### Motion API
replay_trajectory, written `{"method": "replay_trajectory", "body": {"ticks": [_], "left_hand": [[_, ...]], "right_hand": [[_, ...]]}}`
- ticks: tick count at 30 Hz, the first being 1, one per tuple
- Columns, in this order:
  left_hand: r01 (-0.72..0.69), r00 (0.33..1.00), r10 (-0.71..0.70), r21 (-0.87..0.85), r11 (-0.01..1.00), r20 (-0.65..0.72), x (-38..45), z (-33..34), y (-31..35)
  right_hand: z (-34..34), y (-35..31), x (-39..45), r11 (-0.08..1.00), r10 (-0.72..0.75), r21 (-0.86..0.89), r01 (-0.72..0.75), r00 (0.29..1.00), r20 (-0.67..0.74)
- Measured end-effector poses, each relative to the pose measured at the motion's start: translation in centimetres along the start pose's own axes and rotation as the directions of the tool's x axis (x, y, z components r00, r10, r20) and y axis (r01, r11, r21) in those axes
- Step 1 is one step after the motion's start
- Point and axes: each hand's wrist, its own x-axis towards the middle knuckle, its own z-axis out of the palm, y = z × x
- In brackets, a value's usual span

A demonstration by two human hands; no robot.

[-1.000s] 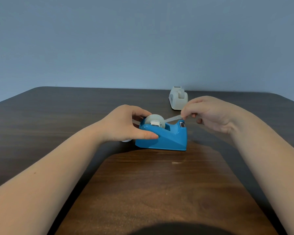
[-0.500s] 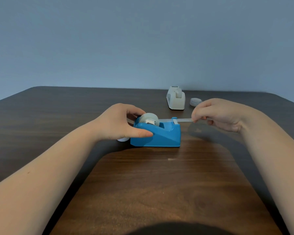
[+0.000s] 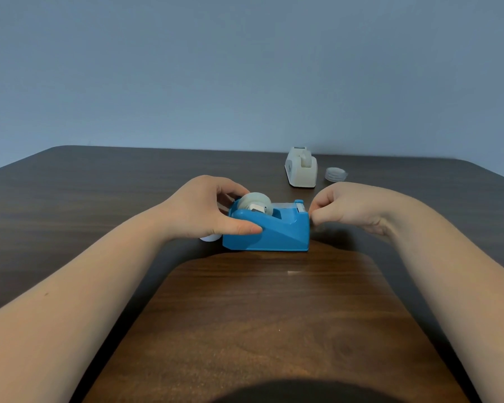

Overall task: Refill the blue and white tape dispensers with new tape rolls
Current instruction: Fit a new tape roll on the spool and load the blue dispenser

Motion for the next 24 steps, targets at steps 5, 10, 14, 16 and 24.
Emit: {"method": "replay_trajectory", "body": {"ticks": [5, 10, 14, 16, 24], "left_hand": [[0.006, 1.0, -0.006, -0.003, 1.0, -0.012, 0.0, 0.2, -0.1], [0.03, 0.999, -0.029, 0.038, 0.999, -0.03, 0.0, 0.3, 0.1], [0.106, 0.985, -0.082, 0.155, 0.982, -0.154, 0.1, 1.5, 0.9], [0.131, 0.978, -0.083, 0.251, 0.959, -0.194, 0.3, 2.0, 1.6], [0.205, 0.979, -0.203, 0.132, 0.97, -0.027, -1.1, -3.2, -2.1]], "right_hand": [[0.2, -0.6, -0.4, 0.998, 0.042, -0.049, -0.043, 0.999, -0.025], [0.2, -0.6, -0.4, 0.989, 0.062, -0.131, -0.072, 0.995, -0.079], [0.4, -0.2, -0.3, 0.985, 0.059, -0.15, -0.085, 0.984, -0.166], [0.4, -0.2, -0.1, 0.997, 0.052, -0.045, -0.067, 0.962, -0.266], [1.5, -2.4, -0.7, 0.992, -0.03, 0.118, 0.052, 0.983, -0.18]]}}
